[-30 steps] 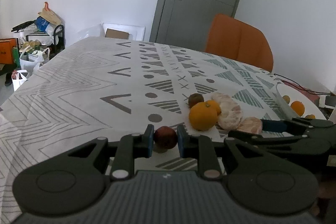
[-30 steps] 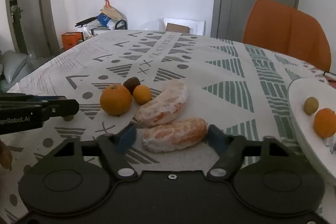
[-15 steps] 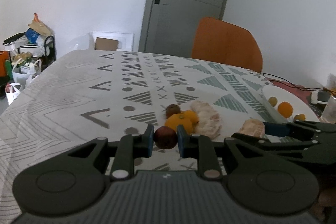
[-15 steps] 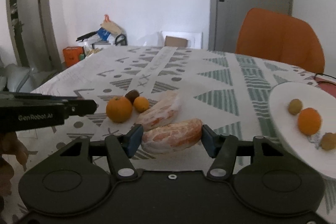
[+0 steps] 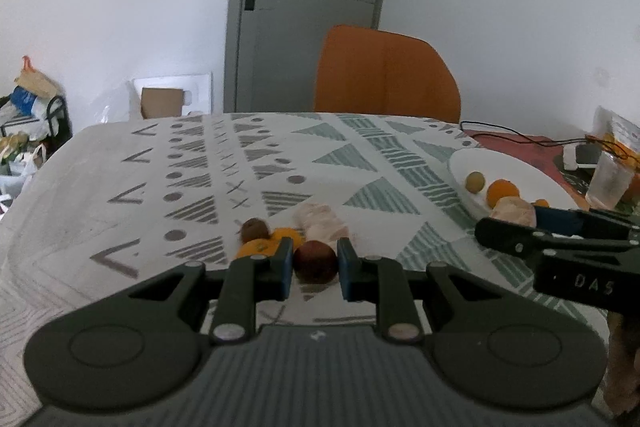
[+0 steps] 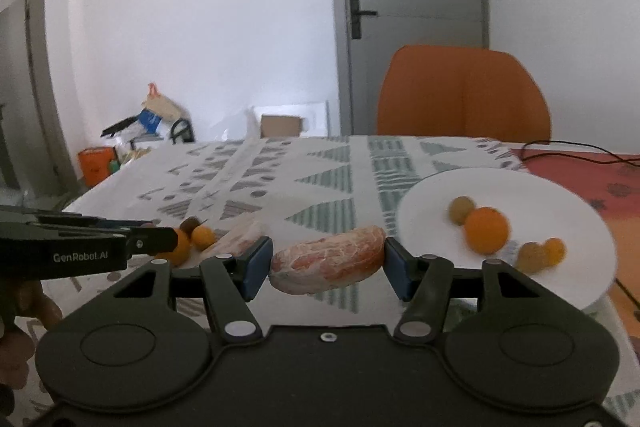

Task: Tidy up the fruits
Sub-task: 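Carry the plum and peeled citrus in both grippers toward the white bowl, then open both grippers over the white bowl to drop the plum and peeled citrus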

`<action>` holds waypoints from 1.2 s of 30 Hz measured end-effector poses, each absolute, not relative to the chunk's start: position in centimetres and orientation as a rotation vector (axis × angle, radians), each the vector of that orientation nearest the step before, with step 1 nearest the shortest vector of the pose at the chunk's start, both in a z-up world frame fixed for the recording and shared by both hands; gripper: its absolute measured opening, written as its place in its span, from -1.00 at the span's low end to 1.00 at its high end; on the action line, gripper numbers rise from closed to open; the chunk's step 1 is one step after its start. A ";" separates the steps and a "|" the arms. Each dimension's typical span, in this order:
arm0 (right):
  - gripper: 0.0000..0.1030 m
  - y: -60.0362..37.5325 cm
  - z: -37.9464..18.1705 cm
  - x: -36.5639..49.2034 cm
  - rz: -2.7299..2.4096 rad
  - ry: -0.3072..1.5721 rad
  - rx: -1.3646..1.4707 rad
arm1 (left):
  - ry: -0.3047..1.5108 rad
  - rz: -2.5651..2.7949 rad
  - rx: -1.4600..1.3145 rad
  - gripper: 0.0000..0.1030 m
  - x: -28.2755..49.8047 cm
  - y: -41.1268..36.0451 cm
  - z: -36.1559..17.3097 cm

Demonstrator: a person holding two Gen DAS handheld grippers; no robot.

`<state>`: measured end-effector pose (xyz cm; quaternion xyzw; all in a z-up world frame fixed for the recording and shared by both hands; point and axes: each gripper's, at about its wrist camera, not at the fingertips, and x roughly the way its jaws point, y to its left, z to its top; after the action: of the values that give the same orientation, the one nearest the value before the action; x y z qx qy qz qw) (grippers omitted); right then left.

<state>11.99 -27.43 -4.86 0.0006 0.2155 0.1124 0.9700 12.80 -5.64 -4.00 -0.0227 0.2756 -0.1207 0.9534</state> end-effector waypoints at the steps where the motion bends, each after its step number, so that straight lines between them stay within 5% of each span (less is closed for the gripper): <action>1: 0.12 -27.9 -4.8 11.9 0.220 0.429 0.007 | 0.558 -0.250 -0.039 -0.58 12.8 -6.0 -3.9; 36: 0.12 -38.6 -5.2 11.5 0.035 0.367 0.171 | 0.498 -0.396 0.098 -0.58 15.5 -16.6 -1.9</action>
<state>11.51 -38.58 -5.21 0.0850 0.1825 0.0175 0.9794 15.53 -16.61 -1.89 0.0484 0.2447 -0.1948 0.9486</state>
